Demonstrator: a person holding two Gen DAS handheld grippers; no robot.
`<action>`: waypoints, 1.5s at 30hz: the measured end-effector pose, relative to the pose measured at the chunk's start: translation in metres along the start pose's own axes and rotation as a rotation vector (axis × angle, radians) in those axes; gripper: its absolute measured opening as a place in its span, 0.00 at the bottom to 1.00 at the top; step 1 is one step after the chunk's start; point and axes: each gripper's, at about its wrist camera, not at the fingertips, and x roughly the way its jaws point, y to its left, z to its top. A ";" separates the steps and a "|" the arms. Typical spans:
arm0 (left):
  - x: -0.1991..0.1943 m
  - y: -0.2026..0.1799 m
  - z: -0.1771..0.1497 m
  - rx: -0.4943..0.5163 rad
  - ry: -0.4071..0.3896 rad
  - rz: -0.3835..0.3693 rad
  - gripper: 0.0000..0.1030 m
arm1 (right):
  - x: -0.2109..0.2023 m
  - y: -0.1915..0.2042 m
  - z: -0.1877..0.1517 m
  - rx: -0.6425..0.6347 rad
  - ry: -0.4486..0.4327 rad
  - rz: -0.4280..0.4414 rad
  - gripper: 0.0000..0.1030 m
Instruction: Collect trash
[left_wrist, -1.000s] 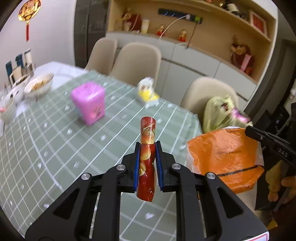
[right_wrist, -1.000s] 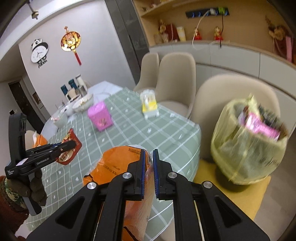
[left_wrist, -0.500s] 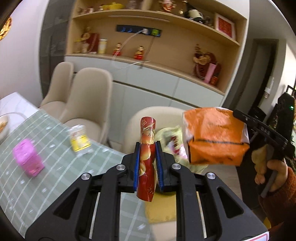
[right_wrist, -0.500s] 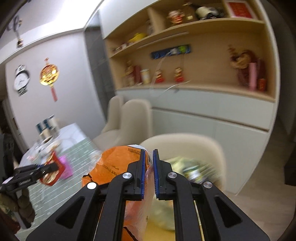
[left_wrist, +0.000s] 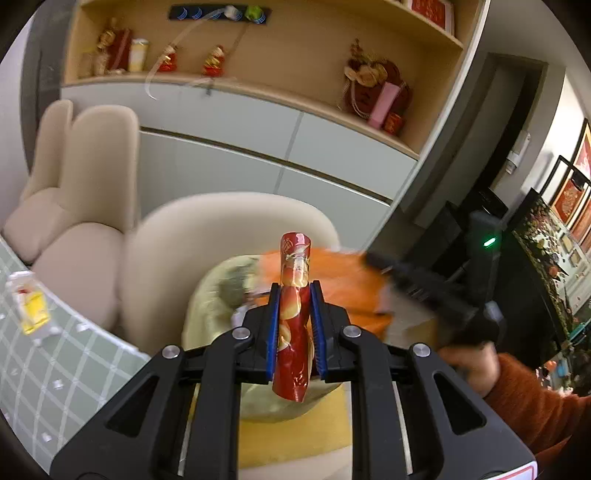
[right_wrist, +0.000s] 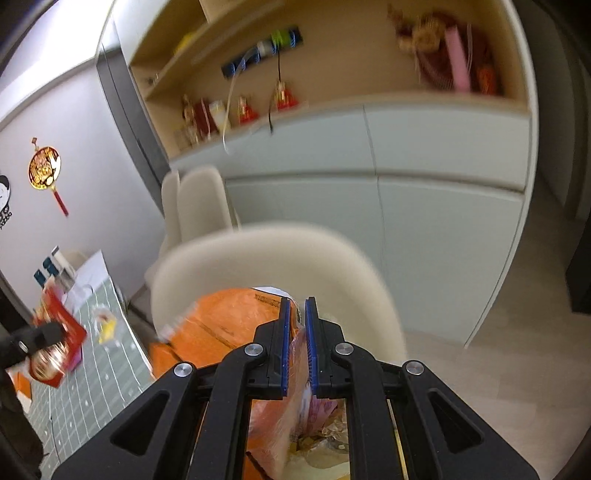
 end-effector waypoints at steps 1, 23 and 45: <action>0.008 -0.004 0.002 0.003 0.009 -0.007 0.14 | 0.005 0.001 -0.005 0.001 0.012 0.009 0.09; 0.163 0.007 -0.012 0.017 0.285 0.134 0.24 | -0.017 -0.038 -0.008 -0.013 -0.005 0.059 0.11; 0.022 0.007 -0.037 -0.064 -0.024 0.225 0.70 | -0.056 0.014 -0.040 -0.098 -0.037 0.090 0.11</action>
